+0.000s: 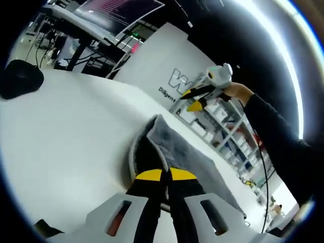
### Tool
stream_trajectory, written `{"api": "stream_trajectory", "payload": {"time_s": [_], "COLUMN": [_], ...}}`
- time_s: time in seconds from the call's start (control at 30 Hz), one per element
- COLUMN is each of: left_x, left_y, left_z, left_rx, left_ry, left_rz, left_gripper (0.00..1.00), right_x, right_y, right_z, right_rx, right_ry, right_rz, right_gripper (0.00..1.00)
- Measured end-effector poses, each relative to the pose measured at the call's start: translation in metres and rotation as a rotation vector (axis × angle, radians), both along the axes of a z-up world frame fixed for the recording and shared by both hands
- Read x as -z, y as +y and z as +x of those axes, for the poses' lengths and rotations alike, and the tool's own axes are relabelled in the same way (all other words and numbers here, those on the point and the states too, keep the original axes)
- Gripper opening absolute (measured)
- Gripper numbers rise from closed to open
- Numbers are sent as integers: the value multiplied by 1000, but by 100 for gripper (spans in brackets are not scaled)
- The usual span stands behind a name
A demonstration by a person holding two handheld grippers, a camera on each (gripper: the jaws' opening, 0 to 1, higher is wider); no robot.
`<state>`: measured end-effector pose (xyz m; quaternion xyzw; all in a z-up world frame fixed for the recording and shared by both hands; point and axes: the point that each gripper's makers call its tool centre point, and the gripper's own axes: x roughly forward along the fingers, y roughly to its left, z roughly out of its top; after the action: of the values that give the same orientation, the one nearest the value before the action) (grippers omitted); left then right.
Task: Open the folded towel by lifting each exposed corner and separating the folded layers until the towel lies flat within the target outline without major curled edges
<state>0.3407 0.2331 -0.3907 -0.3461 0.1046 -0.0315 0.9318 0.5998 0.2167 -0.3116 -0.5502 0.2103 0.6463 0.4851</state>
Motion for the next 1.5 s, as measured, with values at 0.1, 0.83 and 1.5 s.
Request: {"api": "stream_trajectory", "payload": {"time_s": [0.1,0.83,1.5], "left_x": [-1,-3,-3], "left_y": [0,-2,-2], "left_z": [0,-2,-2], "left_rx": [2,16,24], "left_ry": [-6,-24,-31], "left_rz": [-5,-28,-40], "left_gripper": [3,3,3], "right_x": [6,41,68], "right_y": [1,9,15], "right_z": [4,12,27], "right_rx": [11,54,129], "right_ry": [11,56,104], "right_rz": [-7,-35,-33], "right_gripper": [40,35,29]}}
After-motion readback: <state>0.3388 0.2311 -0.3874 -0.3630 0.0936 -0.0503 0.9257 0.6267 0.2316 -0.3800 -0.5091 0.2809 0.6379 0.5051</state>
